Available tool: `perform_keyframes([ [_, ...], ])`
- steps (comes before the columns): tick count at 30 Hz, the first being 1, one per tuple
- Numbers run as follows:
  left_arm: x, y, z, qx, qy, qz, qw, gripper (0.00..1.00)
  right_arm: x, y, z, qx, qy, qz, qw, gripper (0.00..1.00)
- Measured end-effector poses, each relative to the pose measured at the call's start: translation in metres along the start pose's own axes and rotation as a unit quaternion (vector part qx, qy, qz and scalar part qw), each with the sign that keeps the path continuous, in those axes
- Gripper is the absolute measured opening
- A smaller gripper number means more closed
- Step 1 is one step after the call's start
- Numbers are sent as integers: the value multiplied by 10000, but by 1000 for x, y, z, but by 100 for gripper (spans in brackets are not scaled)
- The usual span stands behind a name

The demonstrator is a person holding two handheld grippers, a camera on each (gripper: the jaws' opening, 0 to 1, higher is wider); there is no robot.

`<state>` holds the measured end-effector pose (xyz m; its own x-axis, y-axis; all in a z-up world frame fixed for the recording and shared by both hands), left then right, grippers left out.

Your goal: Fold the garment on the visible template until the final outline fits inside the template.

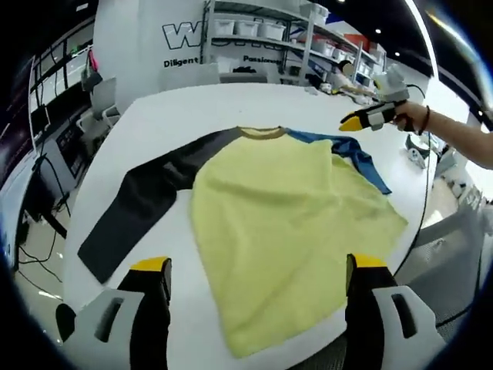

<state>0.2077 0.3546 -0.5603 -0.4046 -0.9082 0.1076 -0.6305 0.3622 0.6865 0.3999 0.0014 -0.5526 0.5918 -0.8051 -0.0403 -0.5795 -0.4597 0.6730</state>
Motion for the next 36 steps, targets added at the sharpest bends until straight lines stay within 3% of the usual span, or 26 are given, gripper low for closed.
perform_keyframes([
  [13, 5, -9, -15, 76, 43, 137, 9999, 99, 47, -46, 16, -561, -282, -34, 9980, 40],
  [16, 7, -11, -17, 85, 90, 165, 9998, 99, 52, -53, 21, -630, -592, -64, 9962, 33],
  [21, 8, -12, -15, 16, 73, 172, 9998, 99, 53, -58, 26, -823, -589, -65, 9948, 27],
  [23, 6, -11, -12, -32, 92, 113, 9999, 99, 51, -59, 28, -933, -640, -85, 9935, 19],
  [28, 3, -10, -11, -90, 97, 87, 9999, 98, 57, -67, 29, -1087, -197, 21, 9939, 0],
  [32, 1, -10, -12, -66, 109, 68, 9999, 98, 53, -70, 28, -1208, 91, 35, 9926, 0],
  [36, 1, -11, -12, -79, 78, 92, 9999, 98, 55, -72, 24, -1208, 822, 196, 9891, 0],
])
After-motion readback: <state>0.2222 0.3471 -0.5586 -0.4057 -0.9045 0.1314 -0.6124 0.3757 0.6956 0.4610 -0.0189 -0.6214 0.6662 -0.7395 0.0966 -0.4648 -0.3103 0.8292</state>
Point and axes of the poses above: the point that each gripper's makers call its tool centre point, and the gripper's own axes: y roughly backward along the fingers, x roughly to its right, z roughly out of its underside, the point moved 8 cm from there along y, roughly backward along the fingers, and after that the axes turned 2 degrees about z, right-handed, at the moved point
